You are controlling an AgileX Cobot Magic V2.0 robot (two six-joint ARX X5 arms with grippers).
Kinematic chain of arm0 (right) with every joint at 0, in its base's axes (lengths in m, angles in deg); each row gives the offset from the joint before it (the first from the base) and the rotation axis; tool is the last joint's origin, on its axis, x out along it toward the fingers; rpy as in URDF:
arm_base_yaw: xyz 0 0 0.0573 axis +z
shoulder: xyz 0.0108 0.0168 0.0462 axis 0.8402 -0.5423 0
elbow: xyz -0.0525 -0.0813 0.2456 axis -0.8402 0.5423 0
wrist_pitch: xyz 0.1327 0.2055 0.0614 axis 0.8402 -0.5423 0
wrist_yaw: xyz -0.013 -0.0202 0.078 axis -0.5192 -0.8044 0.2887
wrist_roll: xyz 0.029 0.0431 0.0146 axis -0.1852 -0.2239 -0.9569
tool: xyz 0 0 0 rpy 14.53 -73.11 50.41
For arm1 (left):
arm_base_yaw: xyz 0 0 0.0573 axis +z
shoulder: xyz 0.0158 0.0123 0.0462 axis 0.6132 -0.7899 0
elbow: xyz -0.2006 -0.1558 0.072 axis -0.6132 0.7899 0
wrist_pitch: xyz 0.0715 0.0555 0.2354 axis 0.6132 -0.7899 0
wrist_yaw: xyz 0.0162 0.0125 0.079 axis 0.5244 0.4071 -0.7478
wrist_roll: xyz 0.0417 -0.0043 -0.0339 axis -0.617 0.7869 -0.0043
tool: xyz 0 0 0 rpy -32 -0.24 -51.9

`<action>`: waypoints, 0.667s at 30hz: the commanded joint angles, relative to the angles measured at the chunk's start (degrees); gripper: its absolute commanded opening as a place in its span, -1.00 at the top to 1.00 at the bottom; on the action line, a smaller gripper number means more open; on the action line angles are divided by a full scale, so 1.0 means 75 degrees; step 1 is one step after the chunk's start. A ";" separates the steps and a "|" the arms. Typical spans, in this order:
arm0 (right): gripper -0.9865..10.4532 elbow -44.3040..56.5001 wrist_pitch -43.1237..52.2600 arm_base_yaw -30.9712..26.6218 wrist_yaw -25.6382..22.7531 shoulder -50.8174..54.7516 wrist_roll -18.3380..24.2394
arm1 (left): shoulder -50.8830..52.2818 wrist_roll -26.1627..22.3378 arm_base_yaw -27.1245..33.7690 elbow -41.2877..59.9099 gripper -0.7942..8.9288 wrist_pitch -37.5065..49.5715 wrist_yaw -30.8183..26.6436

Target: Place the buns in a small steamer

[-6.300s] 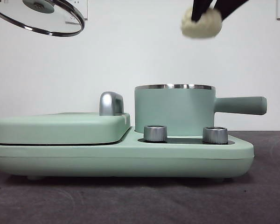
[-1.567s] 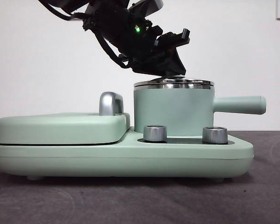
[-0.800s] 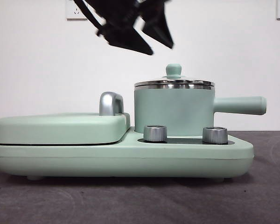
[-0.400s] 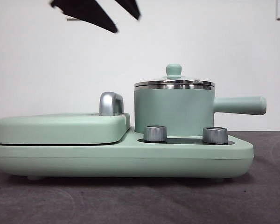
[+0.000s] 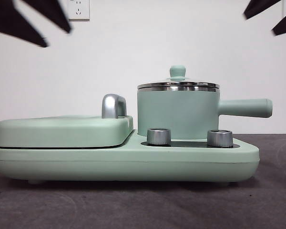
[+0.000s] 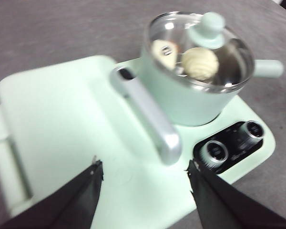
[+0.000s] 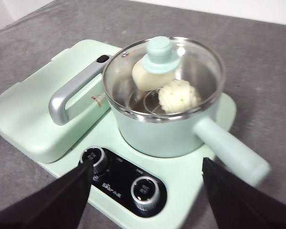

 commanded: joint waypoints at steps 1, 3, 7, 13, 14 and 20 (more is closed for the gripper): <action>0.20 -0.0082 0.0332 0.0050 0.0111 -0.0417 0.0204 | 0.0356 0.0242 0.0102 0.0271 0.26 -0.0035 -0.0003; 0.20 -0.0082 0.0510 0.0047 0.0146 -0.0650 0.0265 | 0.0545 0.0248 0.0189 0.0402 0.26 -0.0052 -0.0003; 0.20 -0.0082 0.0662 0.0047 0.0210 -0.0860 0.0251 | 0.0612 0.0216 0.0230 0.0405 0.26 -0.0152 0.0000; 0.75 -0.0082 0.0615 0.0047 0.0213 -0.0804 0.0248 | 0.0612 0.0213 0.0230 0.0405 0.79 -0.0181 0.0003; 0.84 -0.0082 0.0618 0.0047 0.0210 -0.0801 0.0256 | 0.0612 0.0224 0.0230 0.0405 0.80 -0.0178 0.0003; 0.80 -0.0082 0.0469 0.0047 0.0329 -0.0778 0.0221 | 0.0644 0.0216 0.0230 0.0405 0.80 -0.0396 0.0102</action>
